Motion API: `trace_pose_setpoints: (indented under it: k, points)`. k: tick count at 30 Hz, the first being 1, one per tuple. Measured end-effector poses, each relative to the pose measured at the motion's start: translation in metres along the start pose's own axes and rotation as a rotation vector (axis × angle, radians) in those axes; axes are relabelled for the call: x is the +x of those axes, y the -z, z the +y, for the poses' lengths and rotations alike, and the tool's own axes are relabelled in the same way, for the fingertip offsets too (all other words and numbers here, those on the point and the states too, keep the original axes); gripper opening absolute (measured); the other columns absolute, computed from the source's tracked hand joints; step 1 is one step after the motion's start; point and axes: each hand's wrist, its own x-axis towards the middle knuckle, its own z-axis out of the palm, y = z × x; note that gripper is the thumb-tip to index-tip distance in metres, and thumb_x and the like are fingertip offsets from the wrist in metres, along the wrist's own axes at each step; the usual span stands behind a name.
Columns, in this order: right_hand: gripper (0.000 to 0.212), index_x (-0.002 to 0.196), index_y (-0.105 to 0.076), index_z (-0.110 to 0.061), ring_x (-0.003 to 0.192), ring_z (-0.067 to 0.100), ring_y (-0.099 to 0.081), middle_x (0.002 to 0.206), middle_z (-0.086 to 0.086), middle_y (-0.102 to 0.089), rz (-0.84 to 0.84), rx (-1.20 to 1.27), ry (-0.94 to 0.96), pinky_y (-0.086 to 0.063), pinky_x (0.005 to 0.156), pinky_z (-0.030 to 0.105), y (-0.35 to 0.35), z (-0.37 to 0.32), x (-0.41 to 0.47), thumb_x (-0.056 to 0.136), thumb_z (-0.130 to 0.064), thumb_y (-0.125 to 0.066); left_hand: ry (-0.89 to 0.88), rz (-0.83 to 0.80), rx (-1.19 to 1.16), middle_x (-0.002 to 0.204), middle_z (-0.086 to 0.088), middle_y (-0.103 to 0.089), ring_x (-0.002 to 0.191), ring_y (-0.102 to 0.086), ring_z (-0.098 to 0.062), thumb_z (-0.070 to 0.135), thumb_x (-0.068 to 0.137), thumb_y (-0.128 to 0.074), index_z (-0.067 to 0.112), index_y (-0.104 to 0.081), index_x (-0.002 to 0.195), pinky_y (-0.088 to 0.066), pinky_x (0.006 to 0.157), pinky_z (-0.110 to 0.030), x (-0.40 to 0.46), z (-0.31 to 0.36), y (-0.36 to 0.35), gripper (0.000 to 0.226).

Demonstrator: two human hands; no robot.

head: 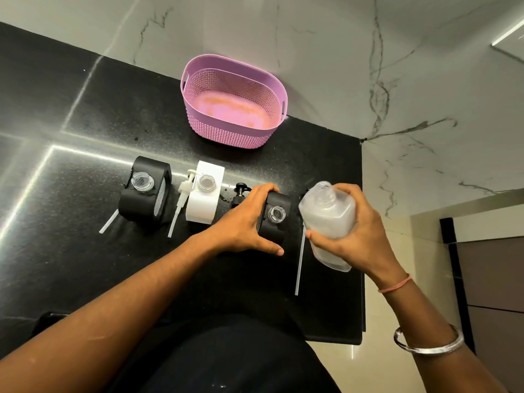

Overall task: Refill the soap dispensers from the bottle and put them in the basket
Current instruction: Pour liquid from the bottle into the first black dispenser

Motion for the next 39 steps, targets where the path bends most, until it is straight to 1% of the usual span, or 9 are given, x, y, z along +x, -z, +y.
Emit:
trace_pose_setpoints:
  k: [6, 14, 18, 23, 27, 32, 34, 37, 39]
  points:
    - [0.083, 0.131, -0.048, -0.040, 0.098, 0.014, -0.068, 0.116, -0.017, -0.062, -0.196, -0.151, 0.052, -0.064, 0.076, 0.035, -0.001, 0.006, -0.001, 0.063, -0.060, -0.092, 0.008, 0.010, -0.008, 0.142, 0.017, -0.039, 0.124, -0.057, -0.012, 0.043, 0.058, -0.103, 0.042, -0.025, 0.148, -0.053, 0.105, -0.041, -0.001, -0.002, -0.001, 0.119]
    - [0.087, 0.137, -0.048, -0.040, 0.099, 0.015, -0.067, 0.117, -0.015, -0.063, -0.242, -0.268, 0.097, -0.063, 0.079, 0.036, 0.000, 0.014, 0.008, 0.064, -0.068, -0.085, 0.013, 0.008, -0.018, 0.143, 0.015, -0.040, 0.123, -0.057, -0.012, 0.040, 0.059, -0.104, 0.039, -0.026, 0.148, -0.054, 0.103, -0.039, -0.001, 0.000, 0.000, 0.118]
    - [0.085, 0.137, -0.047, -0.041, 0.095, 0.013, -0.066, 0.115, -0.014, -0.062, -0.258, -0.292, 0.093, -0.063, 0.077, 0.036, -0.002, 0.016, 0.011, 0.065, -0.068, -0.084, 0.007, 0.009, -0.011, 0.142, 0.015, -0.039, 0.124, -0.056, -0.012, 0.041, 0.058, -0.103, 0.041, -0.025, 0.148, -0.054, 0.103, -0.041, -0.001, 0.000, -0.001, 0.119]
    - [0.085, 0.137, -0.045, -0.041, 0.095, 0.016, -0.066, 0.114, -0.013, -0.063, -0.293, -0.328, 0.094, -0.063, 0.077, 0.037, 0.000, 0.018, 0.016, 0.065, -0.068, -0.083, 0.003, 0.011, -0.010, 0.143, 0.014, -0.039, 0.124, -0.056, -0.013, 0.042, 0.059, -0.103, 0.040, -0.025, 0.148, -0.054, 0.103, -0.040, -0.001, -0.001, -0.002, 0.119]
    - [0.085, 0.137, -0.044, -0.041, 0.094, 0.015, -0.064, 0.115, -0.012, -0.061, -0.328, -0.402, 0.118, -0.062, 0.075, 0.029, 0.006, 0.019, 0.018, 0.067, -0.064, -0.086, 0.005, 0.009, -0.010, 0.143, 0.015, -0.038, 0.123, -0.056, -0.011, 0.041, 0.060, -0.103, 0.039, -0.026, 0.148, -0.053, 0.102, -0.037, -0.001, -0.001, -0.001, 0.118]
    - [0.083, 0.137, -0.046, -0.039, 0.089, 0.011, -0.061, 0.110, -0.016, -0.057, -0.366, -0.473, 0.116, -0.048, 0.069, 0.013, 0.006, 0.021, 0.020, 0.069, -0.062, -0.086, 0.002, 0.010, -0.009, 0.145, 0.015, -0.038, 0.125, -0.054, -0.010, 0.042, 0.060, -0.103, 0.038, -0.025, 0.149, -0.050, 0.102, -0.034, -0.001, -0.001, -0.001, 0.118]
    - [0.081, 0.135, -0.046, -0.041, 0.086, 0.011, -0.060, 0.107, -0.016, -0.057, -0.365, -0.483, 0.116, -0.046, 0.067, 0.014, 0.006, 0.021, 0.020, 0.068, -0.062, -0.086, 0.003, 0.008, -0.009, 0.145, 0.016, -0.037, 0.126, -0.053, -0.010, 0.042, 0.060, -0.103, 0.038, -0.025, 0.150, -0.049, 0.103, -0.033, -0.001, -0.001, -0.001, 0.119]
    - [0.078, 0.133, -0.044, -0.043, 0.086, 0.014, -0.061, 0.105, -0.016, -0.059, -0.367, -0.484, 0.121, -0.054, 0.069, 0.023, 0.006, 0.018, 0.021, 0.068, -0.062, -0.084, 0.002, 0.010, -0.007, 0.147, 0.017, -0.036, 0.130, -0.051, -0.010, 0.044, 0.060, -0.103, 0.039, -0.025, 0.150, -0.049, 0.107, -0.037, -0.001, -0.001, -0.002, 0.120]
    - [0.079, 0.134, -0.044, -0.042, 0.088, 0.014, -0.061, 0.107, -0.016, -0.057, -0.379, -0.488, 0.125, -0.054, 0.070, 0.022, 0.006, 0.018, 0.022, 0.069, -0.061, -0.085, 0.002, 0.009, -0.005, 0.147, 0.017, -0.035, 0.130, -0.051, -0.009, 0.044, 0.059, -0.103, 0.040, -0.025, 0.150, -0.049, 0.108, -0.038, -0.001, -0.001, -0.002, 0.120]
